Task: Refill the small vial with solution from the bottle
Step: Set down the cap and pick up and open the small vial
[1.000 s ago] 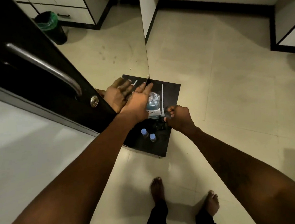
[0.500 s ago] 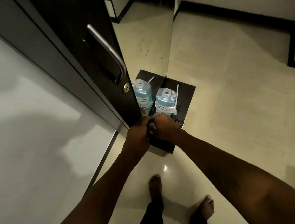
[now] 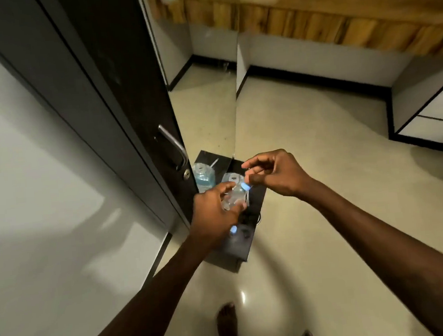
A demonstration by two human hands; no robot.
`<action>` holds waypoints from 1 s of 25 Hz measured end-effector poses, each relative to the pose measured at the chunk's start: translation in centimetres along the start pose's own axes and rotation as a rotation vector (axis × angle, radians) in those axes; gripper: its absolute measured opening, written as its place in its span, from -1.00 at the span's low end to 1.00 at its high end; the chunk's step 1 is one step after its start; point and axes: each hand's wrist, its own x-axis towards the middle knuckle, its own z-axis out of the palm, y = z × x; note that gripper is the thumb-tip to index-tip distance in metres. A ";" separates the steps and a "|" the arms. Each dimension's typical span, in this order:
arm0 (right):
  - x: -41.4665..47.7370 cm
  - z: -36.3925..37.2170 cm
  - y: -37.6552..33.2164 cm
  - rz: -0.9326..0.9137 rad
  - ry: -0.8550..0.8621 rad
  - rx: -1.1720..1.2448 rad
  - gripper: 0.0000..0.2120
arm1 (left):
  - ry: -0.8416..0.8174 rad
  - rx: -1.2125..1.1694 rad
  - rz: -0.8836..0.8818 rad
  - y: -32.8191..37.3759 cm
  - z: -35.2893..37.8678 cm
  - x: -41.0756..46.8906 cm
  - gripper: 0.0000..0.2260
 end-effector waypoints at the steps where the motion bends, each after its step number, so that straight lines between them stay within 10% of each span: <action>1: -0.8 -2.7 -1.8 -0.021 0.013 0.020 -0.75 | 0.020 -0.061 0.026 2.3 -0.4 0.3 -0.58; 10: -7.3 -13.3 -12.9 -0.263 0.065 -0.452 -0.71 | -0.023 -0.288 0.266 15.0 -2.9 0.9 -0.73; 19: -7.4 -12.6 -13.9 -0.236 -0.172 -0.416 -0.60 | -0.110 -0.457 0.200 12.5 -4.0 0.2 -0.70; 25: -5.6 -9.1 -13.7 -0.405 -0.170 -0.645 -0.90 | -0.265 -0.440 0.130 9.6 -5.0 0.4 -0.76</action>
